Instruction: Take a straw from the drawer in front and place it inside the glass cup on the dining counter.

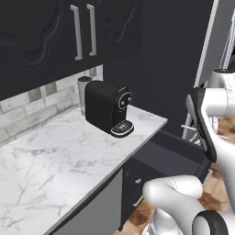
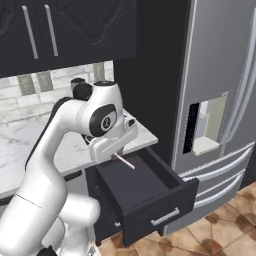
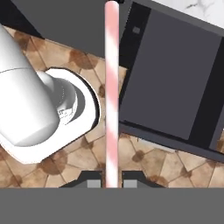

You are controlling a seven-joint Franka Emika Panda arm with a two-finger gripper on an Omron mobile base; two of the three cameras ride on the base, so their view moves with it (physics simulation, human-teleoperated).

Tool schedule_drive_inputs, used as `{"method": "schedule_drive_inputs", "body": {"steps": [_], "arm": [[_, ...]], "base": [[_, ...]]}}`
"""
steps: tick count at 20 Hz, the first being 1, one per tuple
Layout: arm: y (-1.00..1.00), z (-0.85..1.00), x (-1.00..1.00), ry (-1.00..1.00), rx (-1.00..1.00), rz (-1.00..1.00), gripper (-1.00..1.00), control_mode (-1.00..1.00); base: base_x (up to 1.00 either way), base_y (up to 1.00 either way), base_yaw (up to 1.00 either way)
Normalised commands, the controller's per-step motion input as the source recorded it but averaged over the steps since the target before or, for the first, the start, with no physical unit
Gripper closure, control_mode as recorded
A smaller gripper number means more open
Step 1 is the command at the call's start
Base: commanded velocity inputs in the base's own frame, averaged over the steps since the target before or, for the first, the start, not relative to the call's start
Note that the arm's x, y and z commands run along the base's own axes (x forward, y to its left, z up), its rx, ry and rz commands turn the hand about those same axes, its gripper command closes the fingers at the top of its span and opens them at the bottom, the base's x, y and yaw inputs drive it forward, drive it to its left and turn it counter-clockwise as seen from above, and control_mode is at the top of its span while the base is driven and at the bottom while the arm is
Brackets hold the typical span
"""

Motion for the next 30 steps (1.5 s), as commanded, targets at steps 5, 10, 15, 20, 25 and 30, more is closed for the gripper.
{"method": "schedule_drive_inputs", "body": {"steps": [5,10,15,20,25,30], "arm": [[0.0,0.0,0.0,0.0,0.0,0.0,1.0,1.0],[0.0,0.0,0.0,0.0,0.0,0.0,1.0,1.0],[0.0,0.0,0.0,0.0,0.0,0.0,1.0,1.0],[0.0,0.0,0.0,0.0,0.0,0.0,1.0,1.0],[0.0,0.0,0.0,0.0,0.0,0.0,1.0,1.0],[0.0,0.0,0.0,0.0,0.0,0.0,1.0,1.0]], "base": [[-0.79,0.26,0.0],[-0.72,0.14,-0.02],[-0.75,-0.02,-0.41],[-0.71,-0.14,-0.63],[-0.66,-0.14,-0.62],[-0.57,-0.14,-0.63]]}}
